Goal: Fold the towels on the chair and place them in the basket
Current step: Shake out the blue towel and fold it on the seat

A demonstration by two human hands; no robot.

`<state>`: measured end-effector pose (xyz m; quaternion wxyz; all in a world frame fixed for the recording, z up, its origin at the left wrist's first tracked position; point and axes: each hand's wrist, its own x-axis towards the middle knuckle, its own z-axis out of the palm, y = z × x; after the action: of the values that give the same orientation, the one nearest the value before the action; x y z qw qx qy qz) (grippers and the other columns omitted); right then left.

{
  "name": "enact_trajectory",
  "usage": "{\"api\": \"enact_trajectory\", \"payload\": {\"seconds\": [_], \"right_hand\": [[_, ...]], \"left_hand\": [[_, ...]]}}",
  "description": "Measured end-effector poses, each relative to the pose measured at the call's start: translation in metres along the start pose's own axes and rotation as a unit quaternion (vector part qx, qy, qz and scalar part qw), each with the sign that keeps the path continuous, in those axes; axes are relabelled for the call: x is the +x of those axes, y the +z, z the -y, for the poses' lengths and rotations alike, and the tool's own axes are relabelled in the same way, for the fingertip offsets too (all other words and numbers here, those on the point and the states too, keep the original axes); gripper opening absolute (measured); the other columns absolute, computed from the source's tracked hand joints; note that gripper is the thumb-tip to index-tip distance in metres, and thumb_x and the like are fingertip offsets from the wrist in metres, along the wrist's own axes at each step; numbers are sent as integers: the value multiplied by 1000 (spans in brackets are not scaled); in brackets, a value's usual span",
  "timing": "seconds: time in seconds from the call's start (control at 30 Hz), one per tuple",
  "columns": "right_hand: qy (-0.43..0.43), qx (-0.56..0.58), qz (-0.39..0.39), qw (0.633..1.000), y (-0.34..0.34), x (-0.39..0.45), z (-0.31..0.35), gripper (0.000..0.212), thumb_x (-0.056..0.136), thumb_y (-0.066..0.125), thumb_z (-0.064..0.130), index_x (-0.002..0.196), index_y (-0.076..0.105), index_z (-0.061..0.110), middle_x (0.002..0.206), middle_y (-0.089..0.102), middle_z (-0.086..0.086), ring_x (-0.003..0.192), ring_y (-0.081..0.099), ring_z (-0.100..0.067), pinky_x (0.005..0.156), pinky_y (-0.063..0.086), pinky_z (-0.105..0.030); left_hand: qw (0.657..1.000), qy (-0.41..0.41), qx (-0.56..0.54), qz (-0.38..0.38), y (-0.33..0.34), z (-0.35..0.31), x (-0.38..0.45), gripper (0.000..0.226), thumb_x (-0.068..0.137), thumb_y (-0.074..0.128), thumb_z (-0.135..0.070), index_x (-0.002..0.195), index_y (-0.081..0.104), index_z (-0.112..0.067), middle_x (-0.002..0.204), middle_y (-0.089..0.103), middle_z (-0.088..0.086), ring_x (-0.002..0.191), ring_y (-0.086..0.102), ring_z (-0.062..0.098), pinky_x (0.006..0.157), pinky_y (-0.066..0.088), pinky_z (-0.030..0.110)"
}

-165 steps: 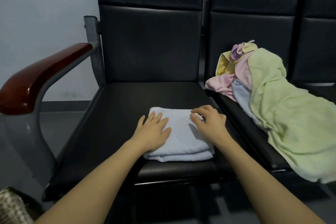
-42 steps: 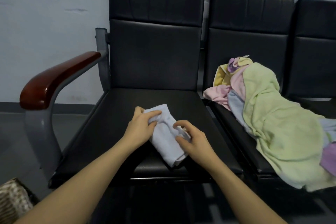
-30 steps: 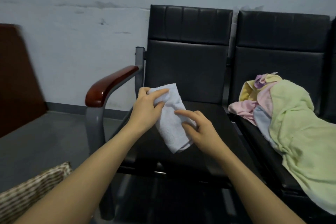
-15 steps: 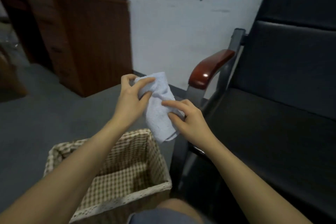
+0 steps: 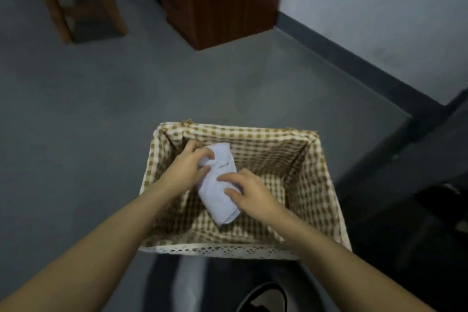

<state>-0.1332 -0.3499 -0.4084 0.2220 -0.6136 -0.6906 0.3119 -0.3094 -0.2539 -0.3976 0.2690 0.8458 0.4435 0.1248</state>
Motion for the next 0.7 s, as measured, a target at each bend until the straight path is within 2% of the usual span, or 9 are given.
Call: {"api": "enact_trajectory", "payload": {"seconds": [0.1, 0.23, 0.27, 0.33, 0.4, 0.47, 0.53, 0.63, 0.7], "right_hand": [[23, 15, 51, 998, 33, 15, -12, 33, 98, 50, 21, 130, 57, 20, 110, 57, -8, 105, 53, -23, 86, 41, -31], [9, -17, 143, 989, 66, 33, -28, 40, 100, 49, 18, 140, 46, 11, 142, 46, -15, 122, 48, -24, 105, 37, -35], [1, -17, 167, 986, 73, 37, -34, 41, 101, 47, 14, 141, 43, 5, 145, 43, -16, 121, 49, -24, 106, 36, -34], [4, -50, 220, 974, 83, 47, -45, 41, 101, 44, 11, 141, 42, 3, 145, 43, -18, 120, 50, -29, 104, 38, -36], [22, -34, 254, 966, 86, 53, -51, 44, 101, 42, 16, 145, 39, 10, 149, 38, -13, 130, 43, -29, 101, 37, -32], [33, -65, 263, 962, 86, 56, -60, 49, 103, 38, 22, 151, 29, 17, 157, 25, -7, 140, 31, -25, 110, 29, -31], [34, -91, 252, 963, 84, 58, -65, 50, 103, 36, 22, 151, 25, 21, 159, 21, -4, 143, 26, -24, 114, 25, -33], [37, -112, 216, 969, 80, 60, -64, 49, 100, 41, 23, 148, 35, 26, 151, 37, -3, 135, 38, -25, 106, 36, -39], [29, -143, 187, 972, 69, 58, -60, 47, 97, 43, 22, 144, 40, 25, 144, 43, -2, 131, 42, -25, 101, 37, -38]], "left_hand": [[994, -31, 72, 75, 20, 28, 2, 28, 93, 57, -17, 121, 56, -15, 117, 40, 7, 95, 51, 26, 87, 46, 41], [981, -104, 107, 123, 40, 52, 8, 30, 95, 50, -20, 124, 54, -22, 127, 37, 10, 103, 50, 35, 90, 43, 39], [974, -112, 133, 143, 46, 56, 9, 33, 97, 47, -21, 130, 51, -22, 138, 32, 12, 116, 45, 37, 97, 39, 39], [956, -130, 183, 186, 59, 64, 10, 42, 101, 40, -25, 142, 40, -21, 157, 9, 10, 141, 17, 34, 113, 22, 41], [932, -137, 236, 240, 72, 72, 8, 50, 103, 34, -32, 150, 24, -21, 160, -8, 8, 145, -2, 33, 117, 9, 42], [903, -118, 296, 288, 83, 79, 6, 59, 102, 35, -39, 153, 10, -24, 159, -15, 11, 145, -6, 37, 117, 6, 43], [887, -119, 317, 314, 87, 81, 8, 64, 101, 36, -42, 153, 3, -24, 158, -17, 12, 145, -8, 38, 117, 5, 45], [896, -125, 290, 312, 79, 75, 13, 62, 101, 36, -41, 153, 7, -23, 159, -12, 11, 145, -7, 36, 117, 5, 45], [909, -114, 268, 298, 68, 64, 16, 58, 101, 34, -39, 152, 13, -21, 160, -3, 11, 145, 0, 34, 117, 9, 45]]}}
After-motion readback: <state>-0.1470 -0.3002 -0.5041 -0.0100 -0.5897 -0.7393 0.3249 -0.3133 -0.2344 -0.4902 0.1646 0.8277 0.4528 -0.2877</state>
